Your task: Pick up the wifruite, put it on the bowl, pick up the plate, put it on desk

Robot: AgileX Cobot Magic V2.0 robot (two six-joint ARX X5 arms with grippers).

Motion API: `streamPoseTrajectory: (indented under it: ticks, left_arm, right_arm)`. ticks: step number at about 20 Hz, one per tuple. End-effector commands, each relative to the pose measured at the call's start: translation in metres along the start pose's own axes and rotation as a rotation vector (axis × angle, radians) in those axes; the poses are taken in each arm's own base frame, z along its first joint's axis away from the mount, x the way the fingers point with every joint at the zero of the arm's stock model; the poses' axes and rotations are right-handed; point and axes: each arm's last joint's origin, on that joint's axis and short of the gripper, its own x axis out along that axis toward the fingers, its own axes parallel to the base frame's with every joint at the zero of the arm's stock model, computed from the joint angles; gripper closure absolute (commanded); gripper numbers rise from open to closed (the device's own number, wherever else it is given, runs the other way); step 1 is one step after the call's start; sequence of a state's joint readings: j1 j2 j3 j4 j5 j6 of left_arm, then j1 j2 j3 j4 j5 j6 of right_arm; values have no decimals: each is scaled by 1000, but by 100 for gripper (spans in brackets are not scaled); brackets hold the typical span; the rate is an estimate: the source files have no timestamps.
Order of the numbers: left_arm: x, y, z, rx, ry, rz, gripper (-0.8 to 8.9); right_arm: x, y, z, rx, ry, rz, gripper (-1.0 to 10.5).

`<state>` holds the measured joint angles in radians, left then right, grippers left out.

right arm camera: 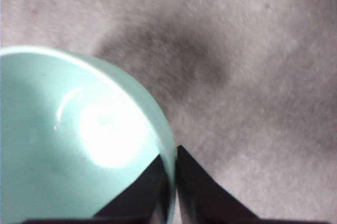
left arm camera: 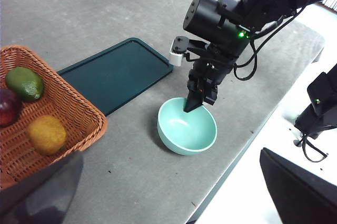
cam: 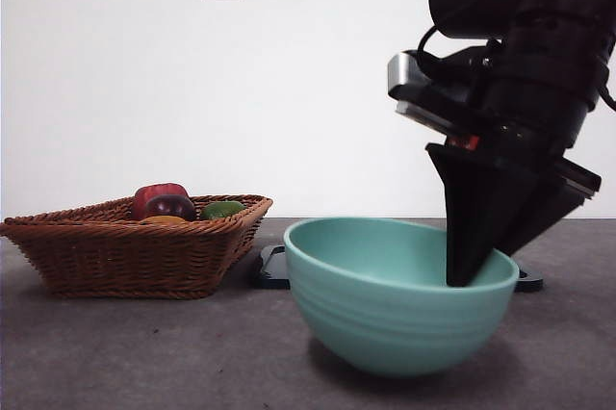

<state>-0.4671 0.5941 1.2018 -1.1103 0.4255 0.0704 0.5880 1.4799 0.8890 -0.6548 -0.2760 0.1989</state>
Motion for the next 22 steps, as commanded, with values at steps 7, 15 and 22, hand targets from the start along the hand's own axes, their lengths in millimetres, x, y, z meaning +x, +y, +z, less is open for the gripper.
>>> streamPoseTrajectory:
  ticks: [7, 15, 22]
  left_arm:
    - [-1, -1, 3, 28, -15, -8, 216]
    - [-1, -1, 3, 28, -16, -8, 215]
    - [-1, -1, 3, 28, -16, -8, 215]
  right_arm:
    - [4, 1, 1, 52, 5, -20, 933]
    - [2, 0, 3, 63, 3, -18, 439]
    - [-55, 13, 1, 13, -75, -3, 396]
